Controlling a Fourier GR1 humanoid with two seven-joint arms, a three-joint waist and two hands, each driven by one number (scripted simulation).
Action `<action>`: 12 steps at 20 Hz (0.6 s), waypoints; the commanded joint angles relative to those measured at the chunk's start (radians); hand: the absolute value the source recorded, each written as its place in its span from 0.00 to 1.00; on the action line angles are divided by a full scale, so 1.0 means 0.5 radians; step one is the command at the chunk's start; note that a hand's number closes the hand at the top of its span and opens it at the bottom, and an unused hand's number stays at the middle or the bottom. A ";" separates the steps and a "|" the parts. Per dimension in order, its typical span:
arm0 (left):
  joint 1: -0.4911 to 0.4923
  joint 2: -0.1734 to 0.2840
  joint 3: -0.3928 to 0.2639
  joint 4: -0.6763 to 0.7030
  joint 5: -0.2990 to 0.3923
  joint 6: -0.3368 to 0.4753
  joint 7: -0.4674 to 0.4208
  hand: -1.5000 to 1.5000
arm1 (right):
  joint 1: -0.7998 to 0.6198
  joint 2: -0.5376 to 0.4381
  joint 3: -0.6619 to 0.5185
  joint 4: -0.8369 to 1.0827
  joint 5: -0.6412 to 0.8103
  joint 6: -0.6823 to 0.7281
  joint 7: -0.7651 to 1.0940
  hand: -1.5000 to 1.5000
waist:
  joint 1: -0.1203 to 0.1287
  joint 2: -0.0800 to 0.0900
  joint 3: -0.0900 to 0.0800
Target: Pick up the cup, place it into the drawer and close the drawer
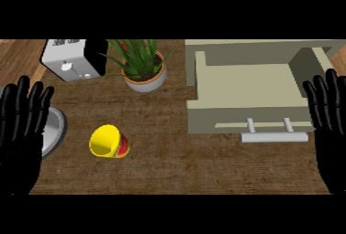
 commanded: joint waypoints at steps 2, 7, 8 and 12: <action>0.102 0.073 -0.102 -0.102 0.148 -0.221 0.025 0.00 | 0.037 0.060 -0.003 0.135 -0.009 -0.006 -0.152 0.00 | 0.022 -0.033 -0.096; 0.267 0.056 -0.302 -0.047 0.645 -0.504 0.230 0.00 | 0.045 -0.097 -0.008 0.087 0.055 0.082 0.015 0.00 | 0.029 -0.030 -0.102; 0.300 0.084 -0.255 -0.045 0.734 -0.542 0.216 0.00 | 0.024 -0.167 -0.075 0.026 -0.009 0.126 0.097 0.00 | 0.018 -0.033 -0.102; 0.266 0.172 -0.123 0.014 0.915 -0.597 0.311 0.00 | -0.115 -0.167 -0.093 0.174 -0.016 0.163 0.058 0.00 | 0.014 -0.031 -0.098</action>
